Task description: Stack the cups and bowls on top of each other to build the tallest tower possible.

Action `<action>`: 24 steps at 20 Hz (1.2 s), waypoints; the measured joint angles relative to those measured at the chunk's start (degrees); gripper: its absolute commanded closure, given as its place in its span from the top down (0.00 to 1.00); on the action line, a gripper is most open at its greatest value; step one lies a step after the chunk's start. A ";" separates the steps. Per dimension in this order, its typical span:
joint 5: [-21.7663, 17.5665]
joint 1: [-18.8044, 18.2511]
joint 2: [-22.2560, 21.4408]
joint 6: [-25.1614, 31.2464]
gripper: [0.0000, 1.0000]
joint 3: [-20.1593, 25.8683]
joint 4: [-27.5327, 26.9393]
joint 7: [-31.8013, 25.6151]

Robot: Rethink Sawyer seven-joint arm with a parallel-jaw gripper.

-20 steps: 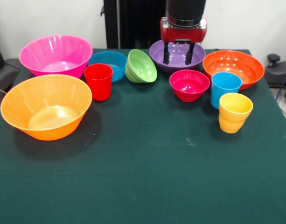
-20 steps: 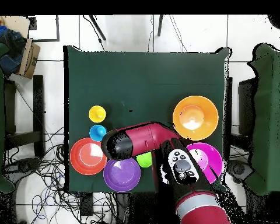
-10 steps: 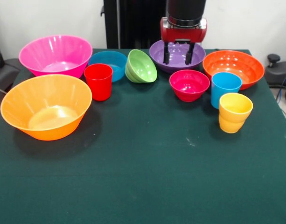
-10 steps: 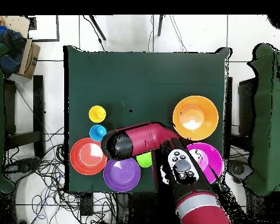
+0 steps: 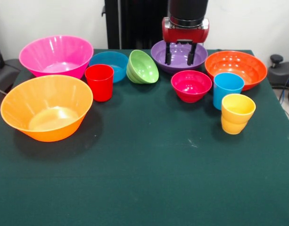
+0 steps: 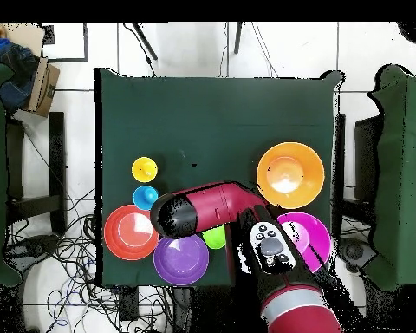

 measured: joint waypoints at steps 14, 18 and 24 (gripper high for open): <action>0.01 1.11 3.69 -0.38 1.00 -0.07 -0.03 0.00; 0.01 1.33 4.52 -1.01 1.00 -0.07 -0.05 0.00; 0.01 1.33 5.94 -2.19 1.00 -0.06 -0.06 0.00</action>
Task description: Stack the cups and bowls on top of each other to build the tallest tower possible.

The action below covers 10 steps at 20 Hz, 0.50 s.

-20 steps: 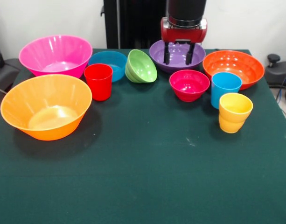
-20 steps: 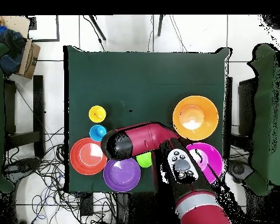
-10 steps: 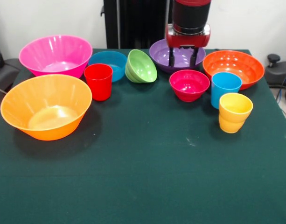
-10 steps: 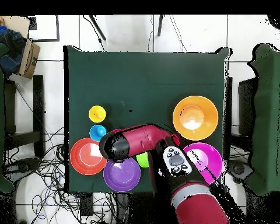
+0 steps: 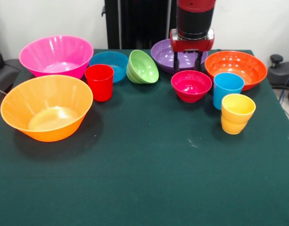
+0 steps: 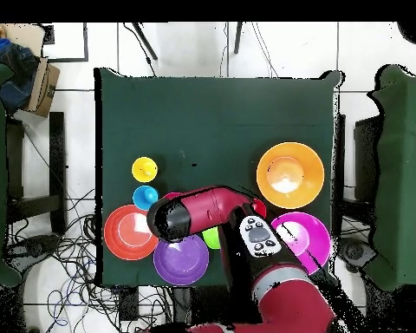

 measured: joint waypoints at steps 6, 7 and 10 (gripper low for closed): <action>0.01 -0.11 1.34 -1.32 1.00 0.02 -0.01 0.00; 0.01 -0.15 1.52 -1.50 1.00 0.02 0.00 0.00; 0.01 -0.30 1.94 -1.97 1.00 0.02 -0.01 0.00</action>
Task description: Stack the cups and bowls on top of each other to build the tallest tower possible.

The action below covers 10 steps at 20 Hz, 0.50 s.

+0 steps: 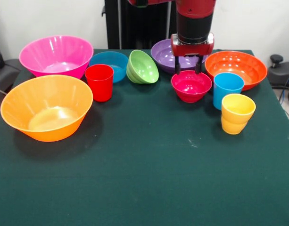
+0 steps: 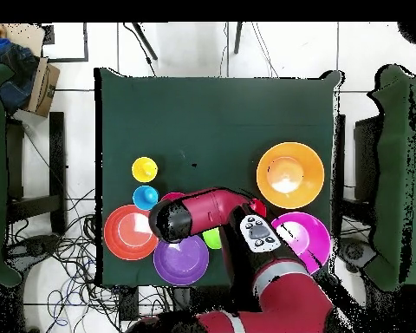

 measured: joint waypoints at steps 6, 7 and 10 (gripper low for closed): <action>0.00 -0.07 0.00 -0.04 1.00 0.00 0.00 0.00; 0.00 -0.09 0.00 -0.04 1.00 0.01 0.01 0.00; 0.00 -0.30 -0.09 -0.04 1.00 0.01 0.01 0.00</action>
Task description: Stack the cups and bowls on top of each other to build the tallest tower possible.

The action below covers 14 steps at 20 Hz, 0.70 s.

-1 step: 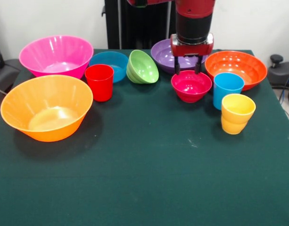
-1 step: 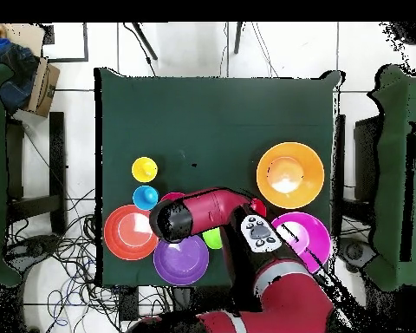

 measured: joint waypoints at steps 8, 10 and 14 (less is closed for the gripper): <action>0.00 -1.20 -0.15 0.00 1.00 0.07 -0.01 0.00; 0.00 -1.35 -0.16 0.00 1.00 0.06 -0.01 0.00; 0.00 -1.39 -0.15 0.00 1.00 0.07 0.00 0.00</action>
